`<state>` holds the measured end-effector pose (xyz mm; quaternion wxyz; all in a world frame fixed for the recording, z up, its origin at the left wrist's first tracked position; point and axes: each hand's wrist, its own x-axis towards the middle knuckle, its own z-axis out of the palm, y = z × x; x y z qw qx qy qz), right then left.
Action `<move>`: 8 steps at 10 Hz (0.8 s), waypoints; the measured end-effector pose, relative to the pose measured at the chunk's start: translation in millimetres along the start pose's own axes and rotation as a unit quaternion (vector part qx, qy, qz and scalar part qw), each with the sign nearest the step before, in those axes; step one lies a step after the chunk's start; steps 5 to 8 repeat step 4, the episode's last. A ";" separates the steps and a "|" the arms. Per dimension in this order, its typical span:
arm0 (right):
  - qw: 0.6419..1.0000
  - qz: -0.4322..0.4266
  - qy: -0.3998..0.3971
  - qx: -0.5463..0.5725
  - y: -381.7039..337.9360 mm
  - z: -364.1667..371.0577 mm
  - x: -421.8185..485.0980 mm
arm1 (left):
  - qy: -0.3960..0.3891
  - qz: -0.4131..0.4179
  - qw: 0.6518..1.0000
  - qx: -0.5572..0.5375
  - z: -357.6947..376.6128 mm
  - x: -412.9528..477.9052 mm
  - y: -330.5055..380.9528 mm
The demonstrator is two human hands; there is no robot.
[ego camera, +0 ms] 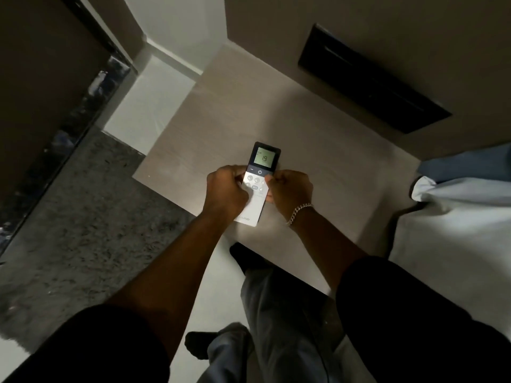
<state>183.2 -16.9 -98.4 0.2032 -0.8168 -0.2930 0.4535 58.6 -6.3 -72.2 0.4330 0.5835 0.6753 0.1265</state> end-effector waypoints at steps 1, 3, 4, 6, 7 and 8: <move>0.999 0.039 0.029 -0.010 16.3 3.9 4.6 | -0.037 0.042 0.998 0.030 9.3 0.8 0.2; 0.995 0.069 0.069 -0.022 15.9 1.7 -2.2 | -0.080 0.020 0.996 0.016 12.7 -5.7 1.3; 0.991 0.079 0.084 -0.065 11.4 -3.4 -10.2 | -0.084 0.023 0.996 -0.012 7.1 -15.6 -0.2; 0.991 0.079 0.084 -0.065 11.4 -3.4 -10.2 | -0.084 0.023 0.996 -0.012 7.1 -15.6 -0.2; 0.991 0.079 0.084 -0.065 11.4 -3.4 -10.2 | -0.084 0.023 0.996 -0.012 7.1 -15.6 -0.2; 0.991 0.079 0.084 -0.065 11.4 -3.4 -10.2 | -0.084 0.023 0.996 -0.012 7.1 -15.6 -0.2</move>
